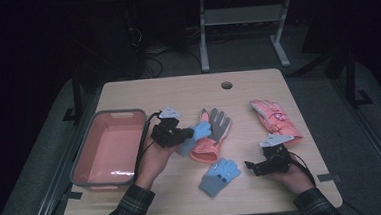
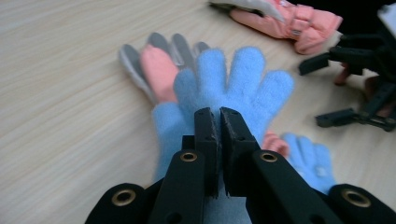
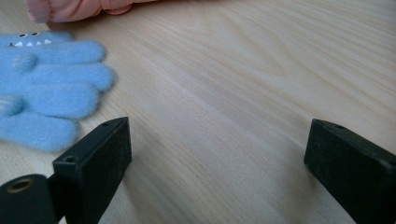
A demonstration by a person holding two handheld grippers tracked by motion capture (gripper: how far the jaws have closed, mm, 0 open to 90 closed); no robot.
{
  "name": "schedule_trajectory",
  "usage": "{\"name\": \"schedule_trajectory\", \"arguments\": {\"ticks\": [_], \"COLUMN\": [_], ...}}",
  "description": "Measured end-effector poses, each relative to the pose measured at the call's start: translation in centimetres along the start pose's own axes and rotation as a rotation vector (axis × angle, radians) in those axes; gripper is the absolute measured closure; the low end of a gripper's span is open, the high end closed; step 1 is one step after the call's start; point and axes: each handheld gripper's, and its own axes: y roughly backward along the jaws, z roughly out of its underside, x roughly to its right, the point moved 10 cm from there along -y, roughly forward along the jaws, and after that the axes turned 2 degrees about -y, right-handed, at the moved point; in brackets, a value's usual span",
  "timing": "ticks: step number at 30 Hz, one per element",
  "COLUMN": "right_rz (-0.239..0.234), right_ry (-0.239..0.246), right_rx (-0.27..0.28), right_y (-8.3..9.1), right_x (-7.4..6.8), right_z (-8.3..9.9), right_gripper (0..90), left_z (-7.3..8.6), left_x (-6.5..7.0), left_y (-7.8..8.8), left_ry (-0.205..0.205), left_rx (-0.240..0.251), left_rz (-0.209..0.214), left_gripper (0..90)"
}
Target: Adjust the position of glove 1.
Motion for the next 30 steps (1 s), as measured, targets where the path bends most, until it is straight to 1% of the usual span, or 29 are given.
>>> {"name": "schedule_trajectory", "arguments": {"ticks": [5, 6, 7, 9, 13, 15, 16, 17, 18, 19, 20, 21, 22, 23, 25, 27, 28, 30], "right_rz": [0.000, 0.000, 0.000, 0.000, 0.000, 0.000, 0.000, 0.000, 0.000, 0.000, 0.000, 0.000, 0.000, 0.000, 0.000, 0.000, 0.000, 0.000], "right_ry": [-0.002, -0.002, -0.001, -0.001, -0.002, -0.001, 0.000, 0.000, 0.000, 0.000, 0.000, 0.000, 0.000, 0.001, 0.001, 0.000, 0.001, 0.000], "right_rx": [-0.001, 0.000, 0.000, 0.000, -0.001, -0.001, -0.001, -0.001, -0.001, 0.000, 0.000, 0.000, -0.001, 0.000, -0.001, -0.001, -0.001, -0.001], "right_y": [0.0, 0.0, 0.0, 0.0, 0.0, 0.0, 0.0, 0.0, 0.0, 0.0, 0.0, 0.0, 0.0, 0.0, 0.0, 0.0, 0.0, 0.0], "right_x": [0.0, 0.0, 0.0, 0.0, 0.0, 0.0, 0.0, 0.0, 0.0, 0.0, 0.0, 0.0, 0.0, 0.0, 0.0, 0.0, 0.0, 0.0], "right_z": [0.0, 0.0, 0.0, 0.0, 0.0, 0.0, 0.0, 0.0, 0.0, 0.0, 0.0, 0.0, 0.0, 0.0, 0.0, 0.0, 0.0, 0.0], "right_gripper": [6.8, 6.8, 6.8, 6.8, 6.8, 6.8, 6.8, 6.8, 6.8, 6.8, 6.8, 6.8, 6.8, 6.8, 6.8, 6.8, 6.8, 6.8], "left_z": [0.4, 0.4, 0.7, 1.2, 2.0, 2.5, 2.7, 2.9, 3.2, 3.3, 3.5, 3.8, 4.0, 4.4, 5.1, 5.4, 5.6, 5.7], "left_x": [2.4, 3.0, 3.5, 4.6, 6.2, 7.1, 7.3, 7.7, 8.0, 8.2, 8.5, 8.6, 8.8, 8.8, 9.1, 9.4, 9.4, 9.5], "left_y": [0.0, -0.2, -0.3, -0.7, -1.6, -2.1, -2.3, -2.7, -3.0, -3.3, -3.7, -4.0, -4.4, -4.7, -5.4, -5.8, -5.9, -6.1], "left_ry": [-0.041, -0.040, -0.056, -0.078, -0.102, -0.102, -0.108, -0.106, -0.117, -0.115, -0.103, -0.117, -0.108, -0.118, -0.117, -0.111, -0.121, -0.115], "left_rx": [-0.015, -0.012, -0.027, -0.044, -0.070, -0.082, -0.094, -0.092, -0.107, -0.109, -0.111, -0.129, -0.129, -0.144, -0.167, -0.173, -0.184, -0.183], "left_rz": [0.031, 0.038, 0.046, 0.061, 0.083, 0.095, 0.099, 0.106, 0.109, 0.110, 0.114, 0.115, 0.115, 0.121, 0.125, 0.131, 0.132, 0.127], "left_gripper": [85.8, 85.8, 85.8, 85.8, 85.7, 85.7, 85.7, 85.7, 85.7, 85.6, 85.6, 85.4, 85.4, 85.2, 84.7, 84.3, 84.0, 82.1]}}
